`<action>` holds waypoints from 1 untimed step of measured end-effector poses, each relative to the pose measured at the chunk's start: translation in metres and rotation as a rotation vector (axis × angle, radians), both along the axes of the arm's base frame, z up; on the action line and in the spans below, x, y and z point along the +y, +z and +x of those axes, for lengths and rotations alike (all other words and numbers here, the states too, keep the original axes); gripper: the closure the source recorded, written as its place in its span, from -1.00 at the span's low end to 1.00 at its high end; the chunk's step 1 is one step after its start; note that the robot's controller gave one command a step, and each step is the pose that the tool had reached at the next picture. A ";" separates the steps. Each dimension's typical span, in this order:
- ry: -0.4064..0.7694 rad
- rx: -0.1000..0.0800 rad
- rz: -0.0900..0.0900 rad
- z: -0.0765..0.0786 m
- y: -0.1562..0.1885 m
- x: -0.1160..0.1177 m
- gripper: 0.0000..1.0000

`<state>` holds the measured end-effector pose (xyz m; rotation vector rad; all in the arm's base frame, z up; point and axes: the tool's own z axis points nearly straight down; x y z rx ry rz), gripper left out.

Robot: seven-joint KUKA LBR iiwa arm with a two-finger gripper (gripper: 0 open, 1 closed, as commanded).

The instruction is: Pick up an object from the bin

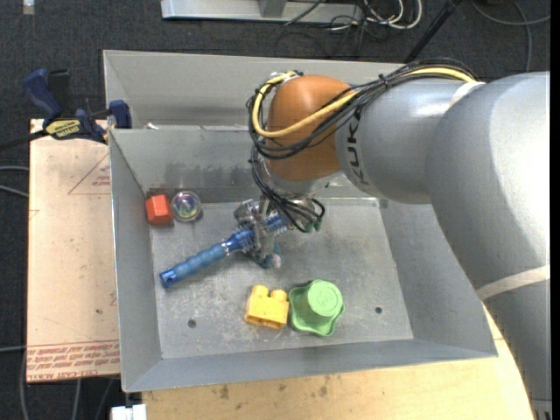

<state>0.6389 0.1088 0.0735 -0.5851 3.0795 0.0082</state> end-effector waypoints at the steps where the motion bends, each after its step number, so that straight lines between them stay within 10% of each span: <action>1: -0.059 -0.003 -0.004 -0.020 0.140 -0.015 1.00</action>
Offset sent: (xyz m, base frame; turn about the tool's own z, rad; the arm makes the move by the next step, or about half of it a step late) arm -0.0217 -0.0158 0.1353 0.0601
